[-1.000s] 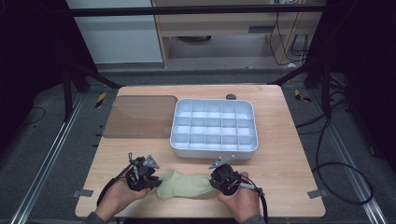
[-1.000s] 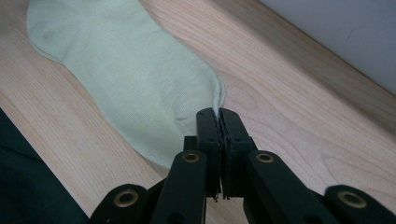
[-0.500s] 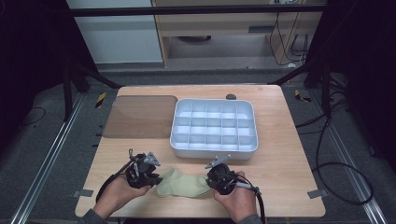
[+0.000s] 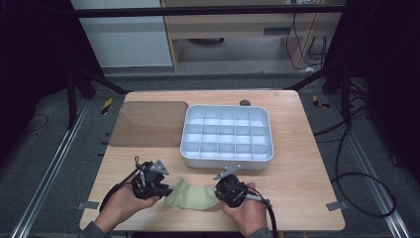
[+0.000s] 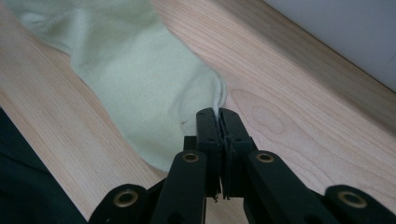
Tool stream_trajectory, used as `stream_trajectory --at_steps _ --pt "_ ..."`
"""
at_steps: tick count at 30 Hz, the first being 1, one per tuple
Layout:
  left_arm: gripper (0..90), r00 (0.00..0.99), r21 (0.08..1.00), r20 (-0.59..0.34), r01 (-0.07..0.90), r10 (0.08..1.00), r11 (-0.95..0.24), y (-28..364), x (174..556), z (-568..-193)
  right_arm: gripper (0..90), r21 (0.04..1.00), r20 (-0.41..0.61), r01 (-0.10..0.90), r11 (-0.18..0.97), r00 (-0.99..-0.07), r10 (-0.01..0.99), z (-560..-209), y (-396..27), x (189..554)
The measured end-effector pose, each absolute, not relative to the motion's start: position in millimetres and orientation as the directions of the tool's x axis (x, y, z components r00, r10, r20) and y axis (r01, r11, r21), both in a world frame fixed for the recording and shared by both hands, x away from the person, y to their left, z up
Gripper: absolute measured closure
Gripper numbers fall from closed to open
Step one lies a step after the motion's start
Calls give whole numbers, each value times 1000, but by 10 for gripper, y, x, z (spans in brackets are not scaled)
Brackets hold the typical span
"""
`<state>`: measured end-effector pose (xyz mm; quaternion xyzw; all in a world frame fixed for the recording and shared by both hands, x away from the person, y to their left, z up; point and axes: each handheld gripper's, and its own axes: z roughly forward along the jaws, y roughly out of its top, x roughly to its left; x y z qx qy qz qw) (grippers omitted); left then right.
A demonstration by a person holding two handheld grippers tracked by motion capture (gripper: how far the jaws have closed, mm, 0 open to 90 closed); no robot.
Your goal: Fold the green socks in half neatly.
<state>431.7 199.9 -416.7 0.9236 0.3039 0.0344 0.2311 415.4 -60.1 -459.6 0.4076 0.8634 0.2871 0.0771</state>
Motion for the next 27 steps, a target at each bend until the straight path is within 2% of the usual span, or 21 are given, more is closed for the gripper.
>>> stream_trajectory --at_steps 27 --pt "802 815 458 -158 561 557 -690 1663 4317 -4054 881 561 138 671 485 -653 744 -4684 -497 4135"
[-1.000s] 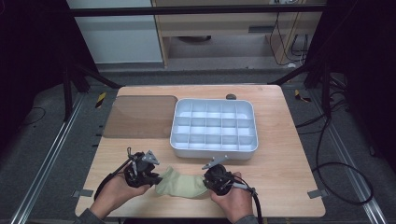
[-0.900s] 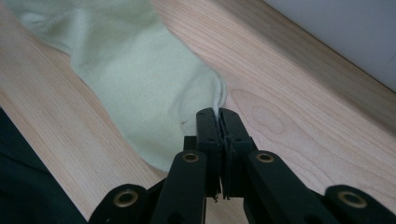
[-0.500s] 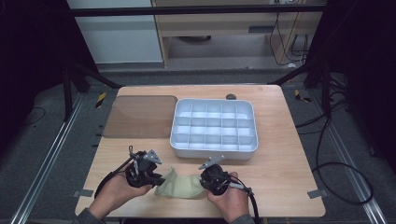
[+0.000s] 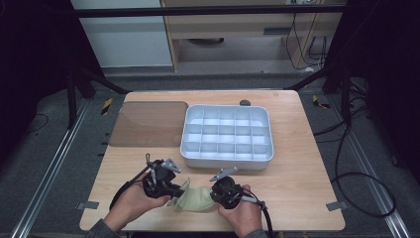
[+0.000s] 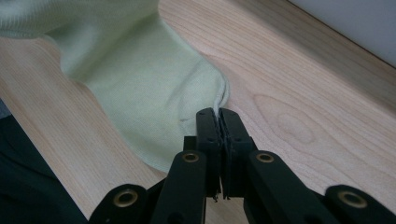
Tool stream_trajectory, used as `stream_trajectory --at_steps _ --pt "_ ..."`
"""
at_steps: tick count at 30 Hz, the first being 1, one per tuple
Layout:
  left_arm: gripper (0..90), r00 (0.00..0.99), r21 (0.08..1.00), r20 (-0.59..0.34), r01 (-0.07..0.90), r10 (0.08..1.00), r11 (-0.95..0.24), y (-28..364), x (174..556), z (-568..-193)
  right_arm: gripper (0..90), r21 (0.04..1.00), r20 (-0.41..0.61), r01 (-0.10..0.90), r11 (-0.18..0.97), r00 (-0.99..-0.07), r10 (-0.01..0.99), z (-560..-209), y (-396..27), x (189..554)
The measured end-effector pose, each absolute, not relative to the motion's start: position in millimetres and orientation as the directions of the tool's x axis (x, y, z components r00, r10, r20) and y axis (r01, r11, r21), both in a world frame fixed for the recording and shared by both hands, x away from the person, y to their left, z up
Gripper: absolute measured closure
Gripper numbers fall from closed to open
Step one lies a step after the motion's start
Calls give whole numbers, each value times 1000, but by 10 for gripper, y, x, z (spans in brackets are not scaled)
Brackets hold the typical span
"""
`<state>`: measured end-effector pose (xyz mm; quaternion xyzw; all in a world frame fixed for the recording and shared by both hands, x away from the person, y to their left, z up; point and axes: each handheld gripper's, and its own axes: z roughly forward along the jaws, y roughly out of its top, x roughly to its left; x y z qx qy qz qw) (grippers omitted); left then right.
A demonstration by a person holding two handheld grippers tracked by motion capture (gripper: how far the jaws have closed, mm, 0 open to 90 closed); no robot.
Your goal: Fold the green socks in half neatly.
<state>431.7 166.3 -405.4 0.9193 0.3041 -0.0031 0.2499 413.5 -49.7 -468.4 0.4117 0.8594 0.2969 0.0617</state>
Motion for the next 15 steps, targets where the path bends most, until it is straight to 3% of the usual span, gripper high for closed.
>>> stream_trajectory --at_steps 15 --pt "802 807 467 -175 572 564 -674 1386 4353 -4145 880 569 160 676 467 -649 744 -4747 -518 4136"
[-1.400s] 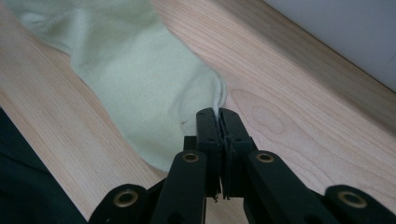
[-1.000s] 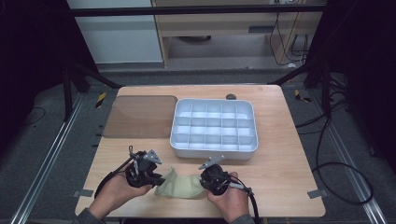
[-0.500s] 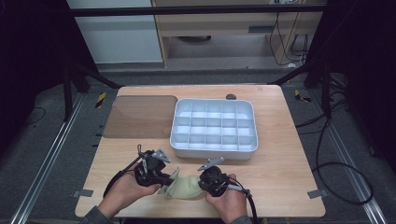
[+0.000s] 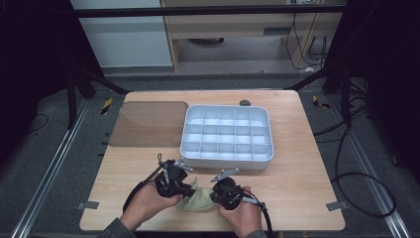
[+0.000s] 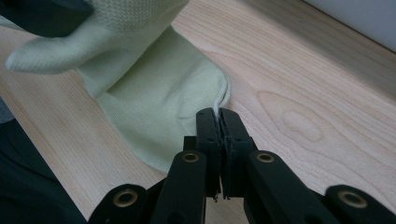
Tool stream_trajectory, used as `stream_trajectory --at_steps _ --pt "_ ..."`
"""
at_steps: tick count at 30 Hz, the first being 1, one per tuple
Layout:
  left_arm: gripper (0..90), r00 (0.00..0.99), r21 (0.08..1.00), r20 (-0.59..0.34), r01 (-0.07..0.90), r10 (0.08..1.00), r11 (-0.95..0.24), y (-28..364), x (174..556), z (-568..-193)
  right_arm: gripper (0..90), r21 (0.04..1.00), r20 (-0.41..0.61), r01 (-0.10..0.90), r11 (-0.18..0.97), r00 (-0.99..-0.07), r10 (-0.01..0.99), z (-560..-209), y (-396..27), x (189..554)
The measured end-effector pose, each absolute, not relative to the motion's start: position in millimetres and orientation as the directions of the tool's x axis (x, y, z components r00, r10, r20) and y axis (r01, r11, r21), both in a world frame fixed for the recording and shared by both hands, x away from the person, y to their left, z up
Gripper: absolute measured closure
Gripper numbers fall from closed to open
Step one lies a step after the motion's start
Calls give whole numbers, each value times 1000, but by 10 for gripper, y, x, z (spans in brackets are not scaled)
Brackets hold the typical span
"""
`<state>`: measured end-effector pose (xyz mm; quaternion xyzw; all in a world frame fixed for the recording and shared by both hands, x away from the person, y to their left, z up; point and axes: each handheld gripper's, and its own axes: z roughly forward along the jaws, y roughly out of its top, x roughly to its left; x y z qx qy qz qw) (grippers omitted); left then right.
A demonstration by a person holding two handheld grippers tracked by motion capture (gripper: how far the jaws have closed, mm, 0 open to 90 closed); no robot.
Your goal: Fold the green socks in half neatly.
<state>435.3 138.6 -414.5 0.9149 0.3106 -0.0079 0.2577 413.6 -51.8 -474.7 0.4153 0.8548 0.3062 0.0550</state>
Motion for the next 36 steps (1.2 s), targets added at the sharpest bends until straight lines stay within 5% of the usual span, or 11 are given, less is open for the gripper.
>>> stream_trajectory --at_steps 19,28,36 --pt "801 836 451 -159 534 524 -715 1207 4264 -4223 873 577 189 691 436 -632 752 -4791 -557 4159" --pt "801 842 447 -149 525 518 -724 1194 4250 -4249 644 577 201 701 418 -618 760 -4748 -619 4095" --pt "801 859 439 -150 502 490 -745 1141 4214 -4286 850 570 230 710 414 -622 748 -4778 -633 4129"
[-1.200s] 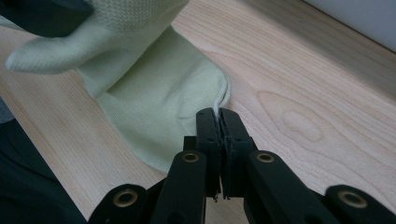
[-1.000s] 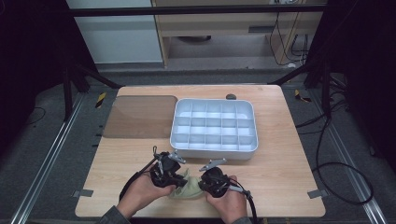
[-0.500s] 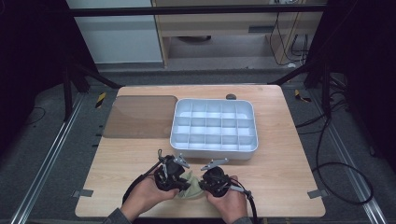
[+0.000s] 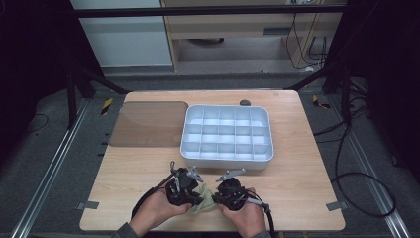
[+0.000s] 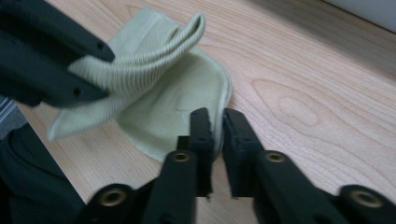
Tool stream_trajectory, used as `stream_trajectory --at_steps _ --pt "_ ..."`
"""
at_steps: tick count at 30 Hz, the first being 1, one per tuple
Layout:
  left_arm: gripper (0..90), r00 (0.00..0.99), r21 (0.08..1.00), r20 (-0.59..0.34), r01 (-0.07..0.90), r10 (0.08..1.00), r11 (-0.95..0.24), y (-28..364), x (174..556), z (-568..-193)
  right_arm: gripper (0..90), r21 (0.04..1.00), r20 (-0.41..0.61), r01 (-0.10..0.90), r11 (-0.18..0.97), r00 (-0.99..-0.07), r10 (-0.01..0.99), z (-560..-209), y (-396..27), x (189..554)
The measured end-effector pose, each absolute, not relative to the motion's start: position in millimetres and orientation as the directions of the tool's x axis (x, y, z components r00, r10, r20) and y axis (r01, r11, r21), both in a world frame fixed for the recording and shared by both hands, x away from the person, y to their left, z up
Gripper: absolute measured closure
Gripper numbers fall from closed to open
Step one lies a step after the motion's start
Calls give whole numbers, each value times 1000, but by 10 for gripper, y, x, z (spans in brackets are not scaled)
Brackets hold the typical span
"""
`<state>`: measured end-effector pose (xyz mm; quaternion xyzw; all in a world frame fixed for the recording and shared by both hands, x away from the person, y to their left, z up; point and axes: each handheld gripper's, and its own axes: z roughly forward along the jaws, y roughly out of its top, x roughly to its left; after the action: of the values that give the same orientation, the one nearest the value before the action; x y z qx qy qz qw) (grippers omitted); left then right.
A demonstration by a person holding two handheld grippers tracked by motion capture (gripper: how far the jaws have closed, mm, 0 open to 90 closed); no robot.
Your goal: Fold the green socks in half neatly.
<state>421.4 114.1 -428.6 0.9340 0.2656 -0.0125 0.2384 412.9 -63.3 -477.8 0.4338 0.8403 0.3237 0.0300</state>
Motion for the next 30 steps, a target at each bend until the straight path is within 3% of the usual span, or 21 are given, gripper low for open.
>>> stream_trajectory --at_steps 17,21,30 --pt "788 859 448 -159 503 487 -739 1047 4189 -4322 850 577 241 714 397 -613 753 -4803 -654 4140" --pt "642 855 475 -157 505 495 -721 1040 4160 -4284 746 587 226 707 394 -610 759 -4771 -670 4125" --pt "528 837 522 -83 498 540 -693 1178 4163 -4141 671 601 193 702 381 -590 784 -4592 -738 4090"
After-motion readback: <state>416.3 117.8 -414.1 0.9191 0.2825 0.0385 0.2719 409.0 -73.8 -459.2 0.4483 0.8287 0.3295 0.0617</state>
